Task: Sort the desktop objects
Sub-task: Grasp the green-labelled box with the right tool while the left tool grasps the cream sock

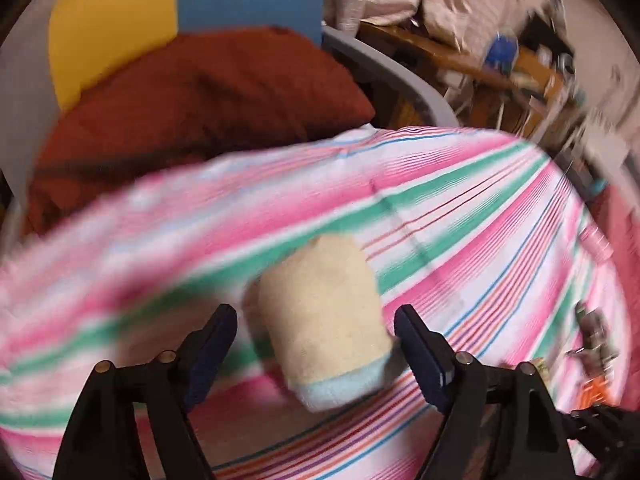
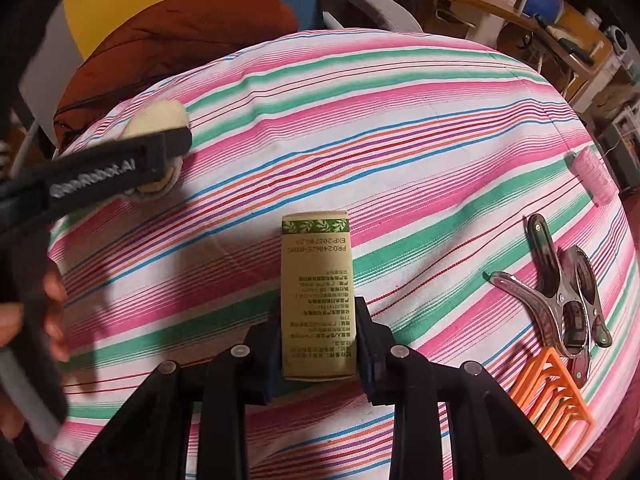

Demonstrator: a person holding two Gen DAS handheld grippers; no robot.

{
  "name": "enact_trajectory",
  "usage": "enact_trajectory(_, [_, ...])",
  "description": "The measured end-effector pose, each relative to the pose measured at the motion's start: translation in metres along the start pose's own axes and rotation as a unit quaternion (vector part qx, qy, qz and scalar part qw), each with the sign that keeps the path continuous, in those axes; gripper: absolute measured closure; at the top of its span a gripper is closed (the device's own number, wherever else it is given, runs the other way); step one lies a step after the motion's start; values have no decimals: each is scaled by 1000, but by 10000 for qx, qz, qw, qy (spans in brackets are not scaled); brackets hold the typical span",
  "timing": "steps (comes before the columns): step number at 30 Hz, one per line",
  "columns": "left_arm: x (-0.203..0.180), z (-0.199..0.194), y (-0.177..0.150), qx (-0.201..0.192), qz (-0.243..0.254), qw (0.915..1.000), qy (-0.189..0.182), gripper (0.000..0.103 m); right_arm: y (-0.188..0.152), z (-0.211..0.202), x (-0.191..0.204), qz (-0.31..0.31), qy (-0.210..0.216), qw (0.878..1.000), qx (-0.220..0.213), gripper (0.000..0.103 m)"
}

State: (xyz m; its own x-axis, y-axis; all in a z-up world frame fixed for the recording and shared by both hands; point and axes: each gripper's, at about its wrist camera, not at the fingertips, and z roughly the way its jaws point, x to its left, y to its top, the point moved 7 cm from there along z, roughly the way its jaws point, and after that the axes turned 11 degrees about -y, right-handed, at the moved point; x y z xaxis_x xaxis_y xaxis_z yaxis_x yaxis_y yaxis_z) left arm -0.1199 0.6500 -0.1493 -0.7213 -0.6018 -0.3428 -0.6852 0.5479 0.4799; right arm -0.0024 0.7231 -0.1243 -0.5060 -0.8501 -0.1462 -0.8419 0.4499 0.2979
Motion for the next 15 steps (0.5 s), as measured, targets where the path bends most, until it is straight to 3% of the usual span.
enact_trajectory(2, [2, -6, -3, -345, 40, 9994, -71, 30, -2, -2, -2, 8, 4, 10000, 1, 72])
enact_trajectory(4, [4, -9, -8, -407, 134, 9990, -111, 38, -4, -3, -4, 8, 7, 10000, 3, 72])
enact_trajectory(5, [4, -11, -11, -442, 188, 9987, -182, 52, -5, -4, -5, 14, 13, 10000, 0, 72])
enact_trajectory(10, [6, -25, -31, -689, 596, 9958, -117, 56, -12, -10, -11, 81, 90, 9999, 0, 72])
enact_trajectory(15, [20, -43, -47, -924, 141, 9954, -210, 58, -17, -18, -14, 71, 205, 9997, -67, 73])
